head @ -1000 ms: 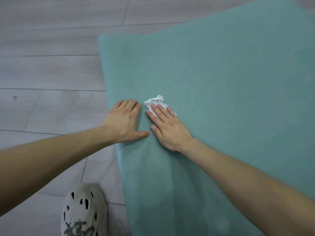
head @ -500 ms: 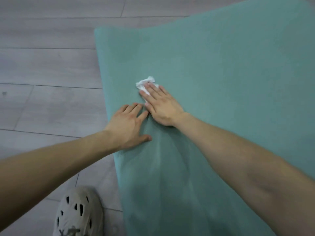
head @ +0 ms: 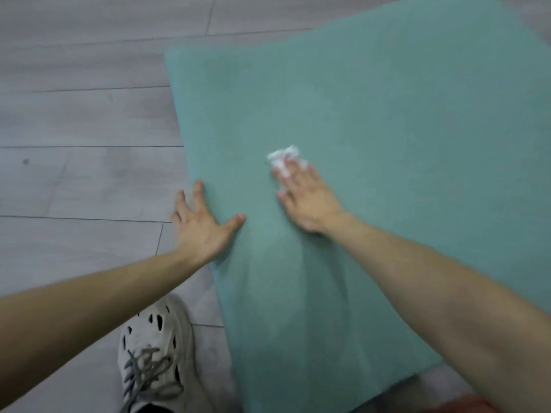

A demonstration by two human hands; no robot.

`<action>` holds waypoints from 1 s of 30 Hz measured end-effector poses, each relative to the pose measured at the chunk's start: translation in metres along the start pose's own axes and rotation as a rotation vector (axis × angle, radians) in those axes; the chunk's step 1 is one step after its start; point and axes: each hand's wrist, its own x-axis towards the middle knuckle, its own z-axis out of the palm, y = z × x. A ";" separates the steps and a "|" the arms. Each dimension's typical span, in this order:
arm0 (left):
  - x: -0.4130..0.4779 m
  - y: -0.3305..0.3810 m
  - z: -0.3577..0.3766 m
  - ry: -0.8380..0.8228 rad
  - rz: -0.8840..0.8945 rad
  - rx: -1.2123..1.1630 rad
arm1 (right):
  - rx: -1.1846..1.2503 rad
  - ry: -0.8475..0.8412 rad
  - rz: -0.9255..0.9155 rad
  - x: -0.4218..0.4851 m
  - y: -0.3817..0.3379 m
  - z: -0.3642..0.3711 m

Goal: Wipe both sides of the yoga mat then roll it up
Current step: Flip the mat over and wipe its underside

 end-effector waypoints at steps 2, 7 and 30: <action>-0.014 -0.014 0.009 -0.038 -0.154 -0.168 | 0.007 -0.100 -0.226 -0.032 -0.043 0.013; -0.058 -0.028 0.027 -0.294 -0.323 -0.392 | -0.110 0.029 -0.079 -0.077 0.020 0.000; 0.011 -0.041 -0.005 -0.178 -0.219 -0.397 | 0.027 0.185 0.372 -0.109 -0.003 0.014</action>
